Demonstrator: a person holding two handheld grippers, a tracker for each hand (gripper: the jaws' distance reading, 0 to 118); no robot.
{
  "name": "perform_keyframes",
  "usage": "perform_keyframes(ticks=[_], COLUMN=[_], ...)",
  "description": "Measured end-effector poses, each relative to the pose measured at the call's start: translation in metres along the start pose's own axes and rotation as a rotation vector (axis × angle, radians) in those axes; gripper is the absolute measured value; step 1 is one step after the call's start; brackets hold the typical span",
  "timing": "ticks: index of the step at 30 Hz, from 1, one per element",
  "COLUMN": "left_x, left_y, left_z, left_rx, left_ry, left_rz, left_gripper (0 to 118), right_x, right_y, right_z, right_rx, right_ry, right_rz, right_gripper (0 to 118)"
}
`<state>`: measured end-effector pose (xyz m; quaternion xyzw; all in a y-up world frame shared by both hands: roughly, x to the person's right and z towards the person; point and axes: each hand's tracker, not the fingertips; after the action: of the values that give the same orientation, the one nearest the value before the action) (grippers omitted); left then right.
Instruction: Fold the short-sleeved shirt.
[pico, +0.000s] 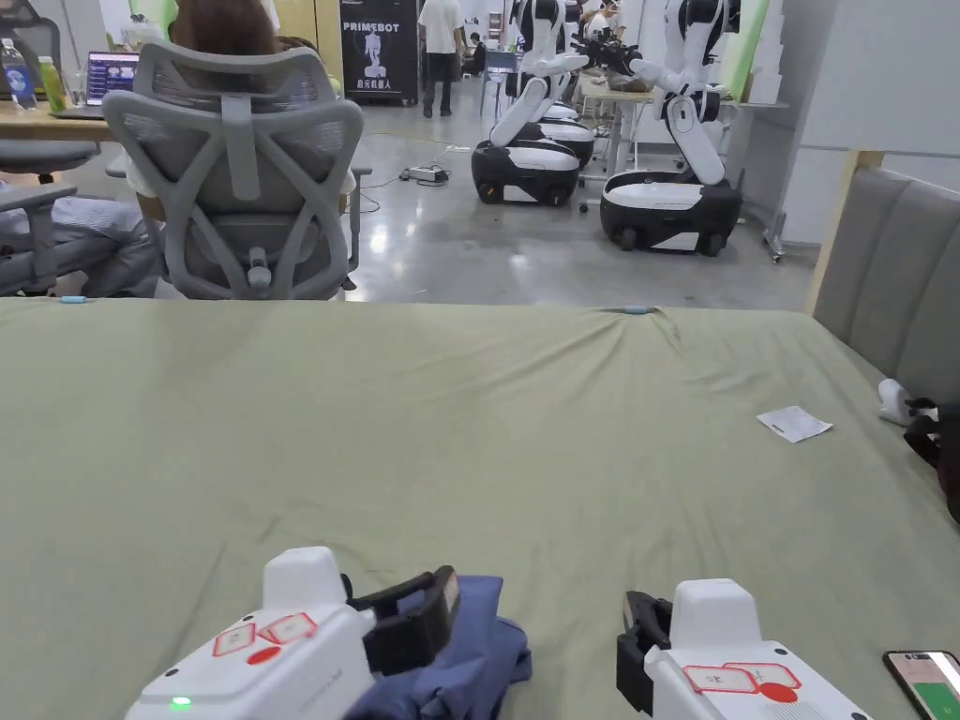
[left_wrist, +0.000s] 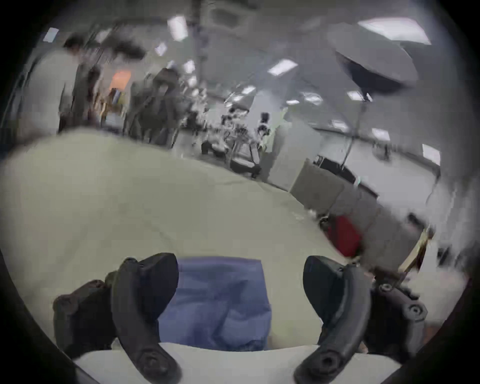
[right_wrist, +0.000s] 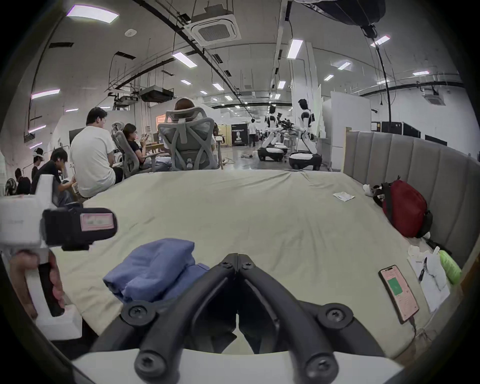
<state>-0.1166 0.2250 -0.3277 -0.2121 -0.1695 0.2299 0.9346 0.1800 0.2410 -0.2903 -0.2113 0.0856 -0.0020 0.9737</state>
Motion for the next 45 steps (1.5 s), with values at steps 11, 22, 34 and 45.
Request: perform_keyframes(ticks=[11,22,34,45], left_x=[0.007,-0.009,-0.149,-0.13], left_y=[-0.092,-0.037,-0.031,-0.042], left_z=[-0.057,0.016,0.008,-0.059], left_rx=[-0.347,-0.133,-0.208,-0.279], left_ry=[-0.117,-0.069,-0.035,-0.081], left_rz=[0.235,0.135,0.537,0.581], left_gripper=[0,0,118,23], right_x=[-0.014,-0.042,-0.029,-0.078], right_y=[-0.006,0.0,-0.066,-0.035], right_z=[-0.012,-0.07,-0.145,-0.134], right_rx=[-0.076,-0.178,-0.363,-0.296], right_ry=[0.029,0.342,0.313,0.168], right_rz=[0.039,-0.125,-0.295,0.102], right_gripper=[0,0,0,0])
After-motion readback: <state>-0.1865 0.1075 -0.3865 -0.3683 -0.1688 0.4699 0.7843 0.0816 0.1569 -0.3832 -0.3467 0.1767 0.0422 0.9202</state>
